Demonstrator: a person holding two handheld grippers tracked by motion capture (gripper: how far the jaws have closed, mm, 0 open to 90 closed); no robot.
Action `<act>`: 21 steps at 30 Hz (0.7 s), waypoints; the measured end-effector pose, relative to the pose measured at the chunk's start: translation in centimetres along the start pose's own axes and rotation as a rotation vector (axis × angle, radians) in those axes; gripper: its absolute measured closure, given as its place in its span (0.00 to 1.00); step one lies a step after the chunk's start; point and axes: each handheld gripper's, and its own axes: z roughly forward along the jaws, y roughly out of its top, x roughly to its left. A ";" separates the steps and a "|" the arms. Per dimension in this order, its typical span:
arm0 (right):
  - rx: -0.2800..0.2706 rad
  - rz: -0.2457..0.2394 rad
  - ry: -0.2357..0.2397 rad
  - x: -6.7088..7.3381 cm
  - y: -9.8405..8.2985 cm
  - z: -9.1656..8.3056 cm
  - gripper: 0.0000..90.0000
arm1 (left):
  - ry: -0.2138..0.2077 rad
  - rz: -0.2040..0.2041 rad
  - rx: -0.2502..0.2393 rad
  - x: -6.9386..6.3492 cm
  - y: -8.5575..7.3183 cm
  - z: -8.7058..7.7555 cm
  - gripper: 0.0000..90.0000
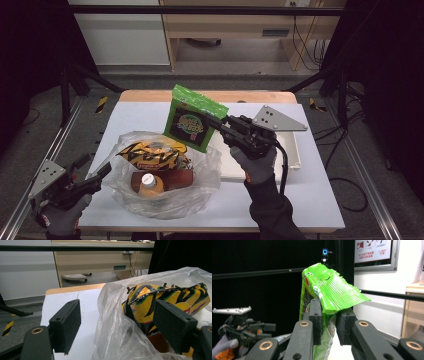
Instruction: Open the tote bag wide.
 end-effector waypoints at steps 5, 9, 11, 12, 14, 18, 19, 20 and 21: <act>-0.023 -0.009 -0.009 0.3 1.0 0.3 0.85 | 0.005 -0.002 0.006 0.3 0.0 0.1 0.25; -0.038 0.013 -0.005 0.1 1.1 0.9 0.85 | 0.005 -0.003 0.008 0.4 0.0 0.2 0.26; -0.019 0.008 -0.006 0.2 0.8 1.5 0.85 | 0.004 0.000 0.008 0.4 0.0 0.2 0.26; -0.012 0.009 -0.002 0.3 0.6 1.9 0.85 | 0.003 -0.002 0.007 0.3 0.1 0.3 0.26; 0.001 0.020 0.017 0.6 0.2 2.8 0.85 | 0.001 0.003 0.010 0.3 0.0 0.3 0.26; 0.020 0.004 0.035 1.3 -0.1 4.2 0.85 | 0.001 0.001 0.001 0.4 0.0 0.1 0.26; 0.020 0.001 0.033 1.3 0.0 4.2 0.85 | 0.001 -0.002 0.000 0.5 0.0 0.0 0.26; 0.021 0.000 0.031 1.2 0.1 4.1 0.85 | 0.002 -0.003 -0.002 0.7 0.0 -0.1 0.27; 0.022 -0.001 0.023 1.0 0.2 3.9 0.85 | 0.004 -0.006 -0.003 0.8 0.0 -0.1 0.27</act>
